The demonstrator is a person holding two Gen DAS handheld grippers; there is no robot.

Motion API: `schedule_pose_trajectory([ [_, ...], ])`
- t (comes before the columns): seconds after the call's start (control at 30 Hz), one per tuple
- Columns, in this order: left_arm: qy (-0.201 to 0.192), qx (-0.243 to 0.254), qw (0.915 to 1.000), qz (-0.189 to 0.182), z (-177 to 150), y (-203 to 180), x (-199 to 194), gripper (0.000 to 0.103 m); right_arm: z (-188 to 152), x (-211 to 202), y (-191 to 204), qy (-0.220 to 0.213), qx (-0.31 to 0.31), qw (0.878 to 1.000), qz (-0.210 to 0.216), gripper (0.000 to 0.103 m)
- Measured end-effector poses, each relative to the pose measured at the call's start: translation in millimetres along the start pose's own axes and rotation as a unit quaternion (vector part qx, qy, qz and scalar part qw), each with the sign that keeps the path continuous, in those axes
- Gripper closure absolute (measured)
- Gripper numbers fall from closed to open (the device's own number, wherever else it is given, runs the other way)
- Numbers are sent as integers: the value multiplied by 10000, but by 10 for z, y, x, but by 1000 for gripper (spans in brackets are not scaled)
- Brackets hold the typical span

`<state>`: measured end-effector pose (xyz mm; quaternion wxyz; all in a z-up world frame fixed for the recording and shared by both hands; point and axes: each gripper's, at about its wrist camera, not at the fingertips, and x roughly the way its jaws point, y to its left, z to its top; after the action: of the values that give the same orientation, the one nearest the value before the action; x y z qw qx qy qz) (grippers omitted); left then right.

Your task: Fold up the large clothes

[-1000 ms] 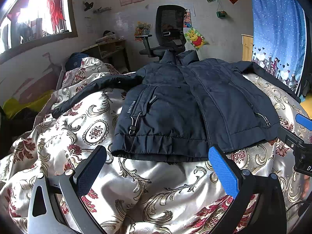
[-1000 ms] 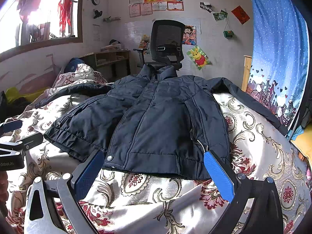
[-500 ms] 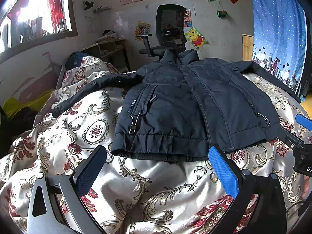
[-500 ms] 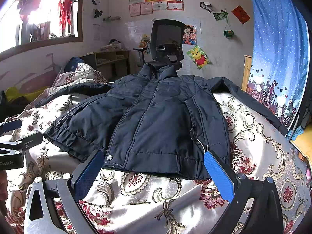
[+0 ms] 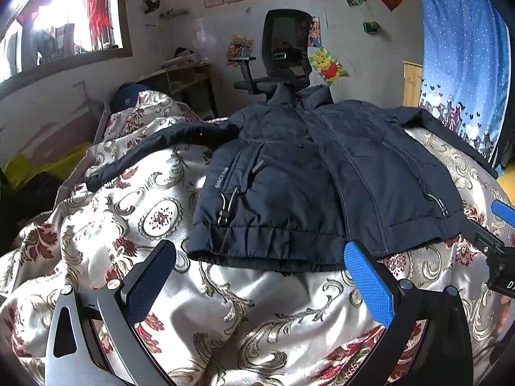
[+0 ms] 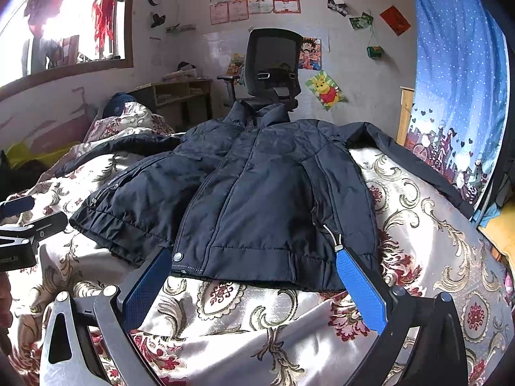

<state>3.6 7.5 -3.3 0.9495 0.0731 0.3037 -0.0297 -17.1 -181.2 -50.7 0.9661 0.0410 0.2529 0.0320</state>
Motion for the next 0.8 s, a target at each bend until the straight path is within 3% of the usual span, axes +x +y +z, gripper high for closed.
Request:
schedule_pose_trajectory([
  [0.13,-110,-24,9999,-47,94,25,-33,1,182,-106,-23,76,208,9997,-60,0],
  [0.3,-248,-7,9996,-128,360,64,-46,1,663,-355,-44,18,289,9994,-164,0],
  [0.5,-241,164,9994,-202,988,126,12,1,1465,-494,-25,420,-580,9972,-205,0],
  [0.63,-99,559,9983,-113,1424,221,51,1,1854,-409,-49,574,-685,9958,-223,0],
  [0.8,202,1031,9942,238,1864,377,219,1,2223,9,-184,545,13,9983,-192,0],
])
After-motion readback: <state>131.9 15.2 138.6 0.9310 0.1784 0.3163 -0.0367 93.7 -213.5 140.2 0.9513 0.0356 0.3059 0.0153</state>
